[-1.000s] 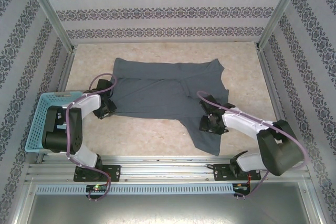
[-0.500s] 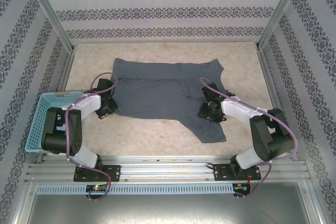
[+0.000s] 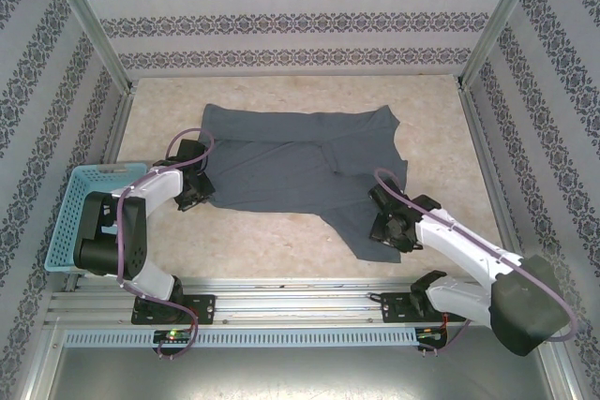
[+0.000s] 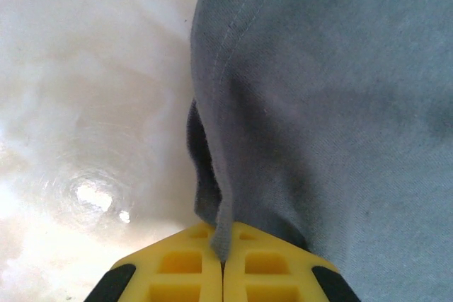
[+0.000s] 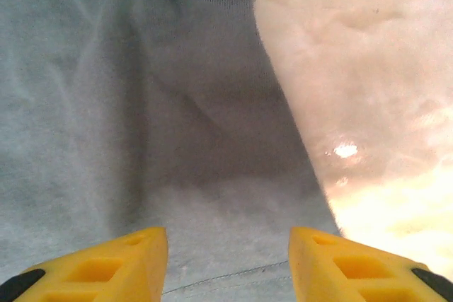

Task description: Fold the inside-out t-shirt

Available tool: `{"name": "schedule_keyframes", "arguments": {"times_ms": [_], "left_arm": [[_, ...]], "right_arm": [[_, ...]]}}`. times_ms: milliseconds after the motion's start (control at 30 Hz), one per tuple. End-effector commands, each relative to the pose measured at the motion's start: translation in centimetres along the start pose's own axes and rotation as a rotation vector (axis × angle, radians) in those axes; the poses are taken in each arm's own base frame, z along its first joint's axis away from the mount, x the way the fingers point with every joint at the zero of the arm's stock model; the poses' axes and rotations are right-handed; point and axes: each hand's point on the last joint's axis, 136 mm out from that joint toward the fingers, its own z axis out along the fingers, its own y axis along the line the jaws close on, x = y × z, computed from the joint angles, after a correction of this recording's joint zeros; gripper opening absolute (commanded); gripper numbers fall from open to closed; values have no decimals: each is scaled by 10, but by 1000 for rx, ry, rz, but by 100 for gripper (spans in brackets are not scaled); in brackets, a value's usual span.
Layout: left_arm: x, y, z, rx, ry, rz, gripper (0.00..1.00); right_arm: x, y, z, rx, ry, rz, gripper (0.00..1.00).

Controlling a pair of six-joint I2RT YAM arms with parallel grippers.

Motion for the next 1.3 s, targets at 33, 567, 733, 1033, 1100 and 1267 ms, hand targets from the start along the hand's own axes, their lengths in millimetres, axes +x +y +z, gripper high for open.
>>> {"name": "schedule_keyframes", "arguments": {"times_ms": [33,567,733,1033,1100,1267], "left_arm": [[-9,-8,-11,28,-45,12,6],[-12,-7,-14,24,-62,14,6],[-12,-3,-18,16,-74,10,5],[-7,-2,-30,48,-95,-17,0],[-4,0,-35,56,-106,-31,0],[3,1,-47,88,-133,-69,0]], "right_arm": [[15,-3,12,27,61,58,50],[47,9,32,113,83,-20,45],[38,0,21,142,25,-30,25],[13,-2,-5,120,-58,-37,0],[3,-5,-14,120,-77,-26,0],[-33,-5,-38,25,-152,8,0]]}}
